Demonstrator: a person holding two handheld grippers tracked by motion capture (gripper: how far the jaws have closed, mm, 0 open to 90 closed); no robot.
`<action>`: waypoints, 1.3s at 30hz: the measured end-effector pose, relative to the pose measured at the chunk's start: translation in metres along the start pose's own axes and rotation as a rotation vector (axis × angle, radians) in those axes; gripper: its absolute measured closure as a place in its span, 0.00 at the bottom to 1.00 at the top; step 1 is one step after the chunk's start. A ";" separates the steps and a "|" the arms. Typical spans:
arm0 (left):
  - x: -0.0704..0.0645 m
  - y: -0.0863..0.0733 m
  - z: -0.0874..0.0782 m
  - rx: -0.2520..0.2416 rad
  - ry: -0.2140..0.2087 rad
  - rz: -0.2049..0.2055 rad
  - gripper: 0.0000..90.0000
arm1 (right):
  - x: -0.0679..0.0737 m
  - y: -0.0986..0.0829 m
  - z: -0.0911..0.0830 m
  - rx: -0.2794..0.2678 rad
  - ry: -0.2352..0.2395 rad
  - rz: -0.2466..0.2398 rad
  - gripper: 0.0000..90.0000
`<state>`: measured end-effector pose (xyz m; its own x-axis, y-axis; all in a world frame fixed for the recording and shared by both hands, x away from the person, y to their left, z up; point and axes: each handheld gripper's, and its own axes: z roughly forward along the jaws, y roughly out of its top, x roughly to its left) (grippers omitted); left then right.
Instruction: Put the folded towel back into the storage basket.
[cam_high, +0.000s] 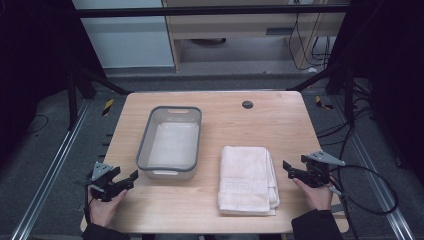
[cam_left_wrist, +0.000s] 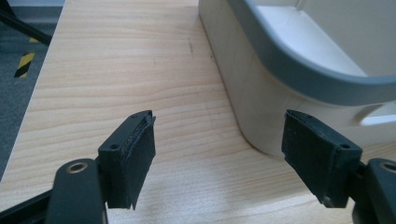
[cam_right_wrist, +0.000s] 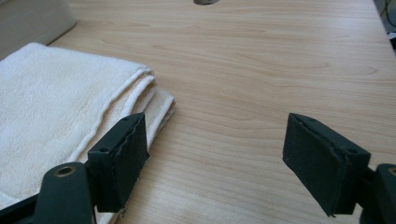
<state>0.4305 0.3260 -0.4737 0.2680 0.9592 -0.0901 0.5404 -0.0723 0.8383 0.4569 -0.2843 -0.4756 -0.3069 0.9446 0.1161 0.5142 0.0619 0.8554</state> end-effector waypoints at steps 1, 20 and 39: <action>-0.002 0.000 0.000 -0.004 0.010 0.003 0.27 | 0.000 0.000 0.000 -0.001 -0.005 0.002 0.25; -0.013 0.015 -0.017 -0.094 -0.017 -0.028 0.20 | 0.007 0.014 -0.011 -0.040 0.056 0.005 0.30; -0.029 0.038 -0.019 -0.111 -0.059 -0.013 0.20 | 0.011 0.044 -0.012 -0.067 0.094 -0.019 0.25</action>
<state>0.4281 0.3008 -0.4293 0.3102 0.9418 -0.1299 0.4532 -0.0264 0.8910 0.4664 -0.2753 -0.4306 -0.3914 0.9089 0.1441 0.4537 0.0543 0.8895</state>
